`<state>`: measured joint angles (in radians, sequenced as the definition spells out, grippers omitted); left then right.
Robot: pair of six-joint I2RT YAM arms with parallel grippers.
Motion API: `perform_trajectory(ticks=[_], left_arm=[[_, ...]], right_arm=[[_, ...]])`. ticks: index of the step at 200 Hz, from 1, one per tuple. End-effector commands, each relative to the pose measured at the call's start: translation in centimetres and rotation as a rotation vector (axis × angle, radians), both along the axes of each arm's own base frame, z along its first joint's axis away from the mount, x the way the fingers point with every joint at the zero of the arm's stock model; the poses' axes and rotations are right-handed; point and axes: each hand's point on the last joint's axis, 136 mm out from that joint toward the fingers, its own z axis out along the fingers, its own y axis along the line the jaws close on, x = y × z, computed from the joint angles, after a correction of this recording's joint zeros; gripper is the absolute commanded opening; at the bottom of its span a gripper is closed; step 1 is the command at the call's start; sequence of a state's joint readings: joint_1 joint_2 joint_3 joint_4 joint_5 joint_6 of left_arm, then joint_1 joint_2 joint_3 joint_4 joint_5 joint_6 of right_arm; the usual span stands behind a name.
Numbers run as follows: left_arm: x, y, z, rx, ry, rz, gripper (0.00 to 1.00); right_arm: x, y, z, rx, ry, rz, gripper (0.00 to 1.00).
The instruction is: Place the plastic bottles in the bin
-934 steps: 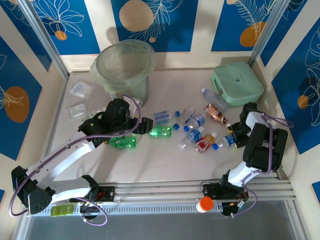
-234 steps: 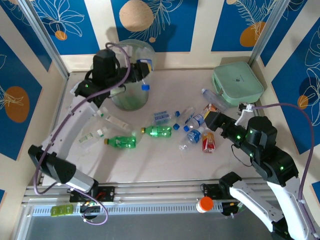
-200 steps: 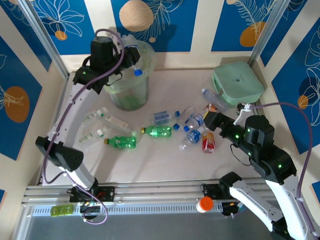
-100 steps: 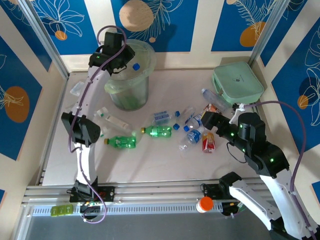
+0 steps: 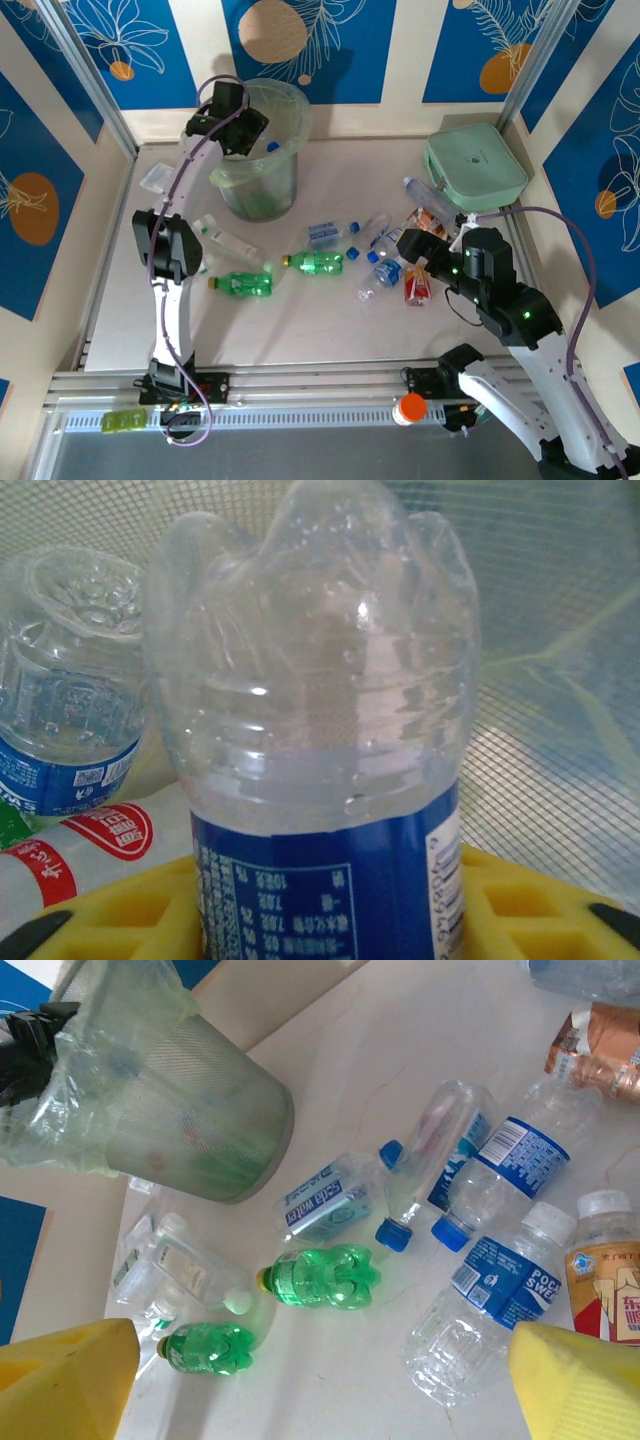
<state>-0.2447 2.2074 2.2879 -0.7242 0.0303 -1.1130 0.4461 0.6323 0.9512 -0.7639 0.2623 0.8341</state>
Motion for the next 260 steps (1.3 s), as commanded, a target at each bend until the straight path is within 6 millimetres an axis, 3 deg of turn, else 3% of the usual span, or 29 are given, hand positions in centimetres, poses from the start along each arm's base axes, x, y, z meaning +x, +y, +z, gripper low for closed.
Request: perform_trajectory(ticks=[1, 21, 45, 117, 153, 192, 225, 260], left_arm=[[0.0, -0.2, -0.8, -0.034, 0.024, -0.015, 0.67], [0.0, -0.1, -0.4, -0.044, 0.021, -0.017, 0.82], [-0.1, 0.1, 1.2, -0.044, -0.015, -0.026, 0.91], [-2.1, 0.0, 10.0, -0.024, -0.195, -0.112, 0.91], [-5.4, -0.7, 14.5, 0.038, -0.282, -0.197, 0.87], [-11.7, -3.4, 18.4, 0.222, -0.385, -0.351, 0.86], [-18.3, -7.5, 17.7, 0.334, -0.404, -0.525, 0.86], [-24.4, -10.3, 12.4, 0.383, -0.314, -0.721, 0.87]], right_arm=[[0.4, -0.2, 0.4, 0.011, -0.02, -0.019, 0.95], [0.5, -0.3, 0.8, -0.001, -0.033, -0.022, 0.95], [0.5, -0.3, 1.4, -0.012, -0.048, -0.012, 0.95], [0.1, 0.0, 2.7, -0.042, -0.06, 0.038, 0.95], [-0.3, 0.2, 2.6, -0.051, -0.051, 0.062, 0.95], [-1.0, 0.4, 2.0, -0.07, -0.001, 0.101, 0.95], [-1.3, 0.5, 0.0, -0.11, 0.064, 0.127, 0.94], [-1.0, -0.7, -2.8, -0.206, 0.138, 0.065, 0.94]])
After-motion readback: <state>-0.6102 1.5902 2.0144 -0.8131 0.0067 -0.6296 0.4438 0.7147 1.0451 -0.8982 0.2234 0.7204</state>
